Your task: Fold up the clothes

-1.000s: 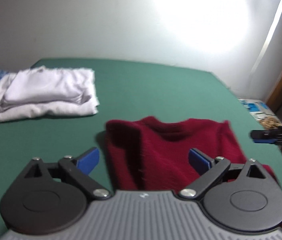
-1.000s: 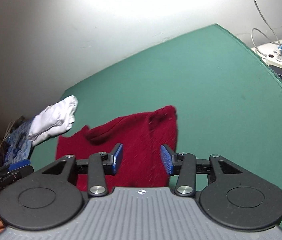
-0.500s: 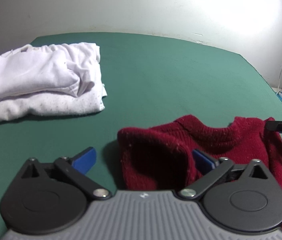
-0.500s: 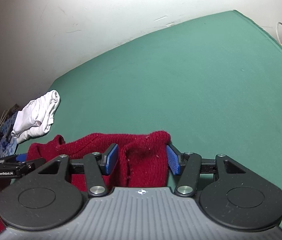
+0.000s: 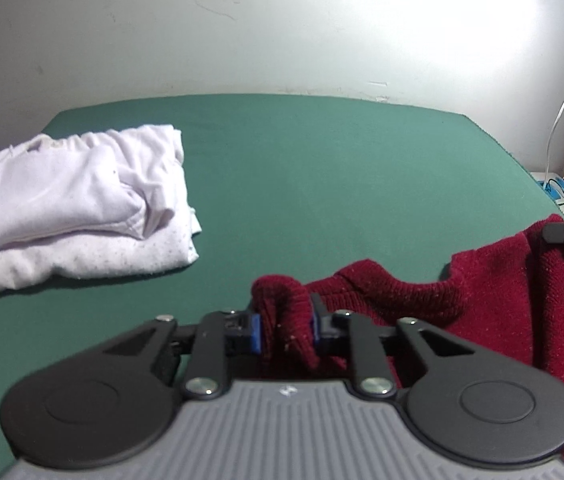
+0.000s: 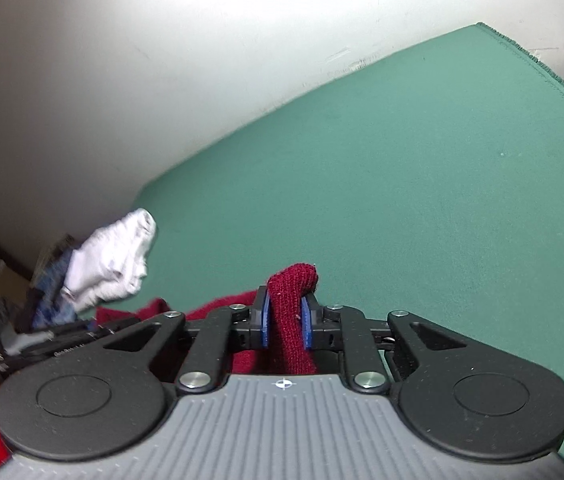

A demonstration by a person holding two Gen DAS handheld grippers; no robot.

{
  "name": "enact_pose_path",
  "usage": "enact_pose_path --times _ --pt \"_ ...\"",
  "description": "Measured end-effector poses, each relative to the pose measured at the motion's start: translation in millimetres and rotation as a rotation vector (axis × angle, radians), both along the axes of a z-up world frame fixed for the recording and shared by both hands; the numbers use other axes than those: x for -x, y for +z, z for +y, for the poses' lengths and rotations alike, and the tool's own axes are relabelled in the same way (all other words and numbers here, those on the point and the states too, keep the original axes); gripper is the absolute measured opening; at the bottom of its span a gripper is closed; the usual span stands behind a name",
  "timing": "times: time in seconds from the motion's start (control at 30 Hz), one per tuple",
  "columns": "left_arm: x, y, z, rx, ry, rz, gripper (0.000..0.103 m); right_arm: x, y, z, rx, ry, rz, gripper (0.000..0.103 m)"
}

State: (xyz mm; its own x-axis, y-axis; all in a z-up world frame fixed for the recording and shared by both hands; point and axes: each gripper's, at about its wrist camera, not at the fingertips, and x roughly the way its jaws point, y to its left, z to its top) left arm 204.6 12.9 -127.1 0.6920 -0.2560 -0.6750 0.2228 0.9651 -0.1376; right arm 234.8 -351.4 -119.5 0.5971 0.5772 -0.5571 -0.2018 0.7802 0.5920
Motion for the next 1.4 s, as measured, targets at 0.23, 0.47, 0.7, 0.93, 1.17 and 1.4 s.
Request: enact_pose_path --times 0.23,0.47,0.7,0.93,1.17,1.4 --pt "45.5 54.9 15.9 0.081 -0.004 -0.112 0.018 37.9 38.0 -10.2 -0.179 0.009 -0.087 0.016" --pt "140.9 107.4 35.1 0.103 -0.050 -0.258 0.016 110.5 70.0 -27.6 -0.260 0.136 -0.177 0.016" --pt "191.8 90.7 41.9 0.052 -0.082 -0.177 0.023 173.8 66.3 -37.4 -0.216 0.205 -0.158 0.016" --pt "121.2 62.4 21.8 0.018 -0.065 -0.118 0.069 168.5 51.8 -10.6 -0.167 0.169 -0.154 0.016" --pt "44.3 31.0 8.4 -0.007 -0.044 0.006 0.079 168.1 46.6 0.9 -0.110 0.144 -0.159 0.017" --pt "0.3 3.6 -9.2 -0.022 -0.068 0.086 0.082 170.5 39.2 8.5 -0.088 0.147 -0.160 0.017"
